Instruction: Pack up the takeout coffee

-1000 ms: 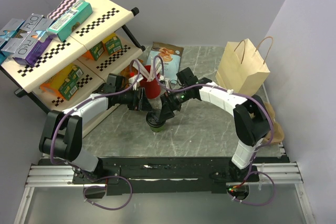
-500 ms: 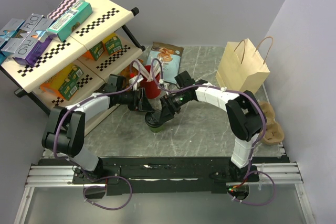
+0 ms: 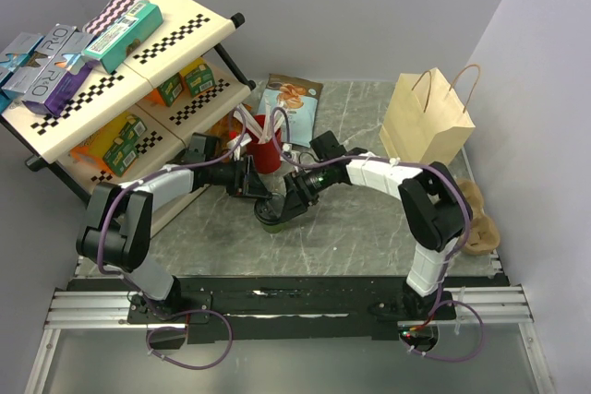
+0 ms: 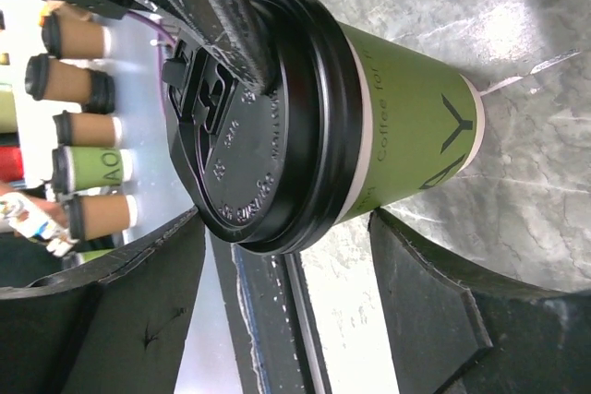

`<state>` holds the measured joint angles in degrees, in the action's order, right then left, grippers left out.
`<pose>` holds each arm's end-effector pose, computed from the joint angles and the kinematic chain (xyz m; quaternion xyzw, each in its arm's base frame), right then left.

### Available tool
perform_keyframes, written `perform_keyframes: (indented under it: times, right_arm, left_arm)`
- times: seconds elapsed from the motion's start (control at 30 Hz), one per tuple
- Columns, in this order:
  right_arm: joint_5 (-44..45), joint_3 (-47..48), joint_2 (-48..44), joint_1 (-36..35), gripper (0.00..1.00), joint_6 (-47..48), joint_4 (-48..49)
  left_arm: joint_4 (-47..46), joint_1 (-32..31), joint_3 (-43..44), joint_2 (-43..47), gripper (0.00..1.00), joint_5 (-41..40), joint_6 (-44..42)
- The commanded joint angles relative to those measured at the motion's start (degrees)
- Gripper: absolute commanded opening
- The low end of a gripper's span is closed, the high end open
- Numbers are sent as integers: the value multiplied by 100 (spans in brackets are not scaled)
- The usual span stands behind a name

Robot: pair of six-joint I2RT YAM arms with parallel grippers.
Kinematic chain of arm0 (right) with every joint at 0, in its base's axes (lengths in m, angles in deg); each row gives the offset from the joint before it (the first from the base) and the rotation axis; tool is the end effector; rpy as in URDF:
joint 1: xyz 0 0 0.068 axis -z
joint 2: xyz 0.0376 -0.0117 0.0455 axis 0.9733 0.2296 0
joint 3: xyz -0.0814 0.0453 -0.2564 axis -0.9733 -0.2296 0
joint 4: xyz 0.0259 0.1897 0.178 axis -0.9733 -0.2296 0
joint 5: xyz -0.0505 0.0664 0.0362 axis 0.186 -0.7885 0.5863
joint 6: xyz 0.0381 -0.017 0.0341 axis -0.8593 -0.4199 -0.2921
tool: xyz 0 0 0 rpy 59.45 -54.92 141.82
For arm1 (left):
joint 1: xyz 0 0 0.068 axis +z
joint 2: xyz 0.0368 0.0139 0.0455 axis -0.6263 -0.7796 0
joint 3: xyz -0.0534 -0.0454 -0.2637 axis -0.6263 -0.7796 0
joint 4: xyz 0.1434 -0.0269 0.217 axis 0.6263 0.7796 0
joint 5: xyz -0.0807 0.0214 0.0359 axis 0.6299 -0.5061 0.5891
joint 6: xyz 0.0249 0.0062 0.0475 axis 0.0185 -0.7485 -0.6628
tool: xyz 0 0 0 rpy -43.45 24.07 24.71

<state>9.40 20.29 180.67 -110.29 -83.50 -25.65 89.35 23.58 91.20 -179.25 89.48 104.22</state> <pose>0.2829 0.2244 0.1817 -0.3637 0.7668 0.5235 0.0752 0.2917 -0.1093 0.1823 0.1216 0.8434 -0.5006 0.1528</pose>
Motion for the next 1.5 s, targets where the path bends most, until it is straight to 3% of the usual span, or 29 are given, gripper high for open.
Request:
perform_keyframes:
  times: [0.0, 0.27, 0.4, 0.63, 0.7, 0.87, 0.9, 0.93, 1.23, 1.47]
  right_arm:
    - [2157, -377, 79, -370, 72, 374, 185]
    - [2694, -220, 324, -459, 70, 146, 107]
    - [2310, -219, 272, -362, 71, 172, 106]
    - [1561, -755, -825, -274, 98, 156, 449]
    - [1455, -816, -1019, -204, 100, -133, 607]
    - [1306, -765, -1416, -124, 100, -258, 748]
    - [1262, -729, -1416, -90, 100, -250, 678]
    - [1227, -633, -1416, -63, 100, -258, 625]
    - [796, 237, -1223, -1, 100, -30, 45]
    - [1103, 976, -871, -124, 100, 1260, -219]
  left_arm:
    - [136, -9, -368, -254, 67, -757, -211]
    - [39, -9, -517, -263, 67, -748, -167]
    - [12, 0, -570, -176, 67, -748, -140]
    - [4, 35, -597, 35, 67, -695, 18]
    - [-75, 79, -605, 158, 70, -512, 97]
    - [-488, 105, -527, 598, 90, 34, 281]
    - [-489, 105, -483, 685, 99, 60, 273]
    - [-445, 105, -421, 721, 99, 69, 212]
    - [249, 105, -51, 1494, 99, -282, -974]
    - [1479, 114, -192, 2337, 99, -361, -3118]
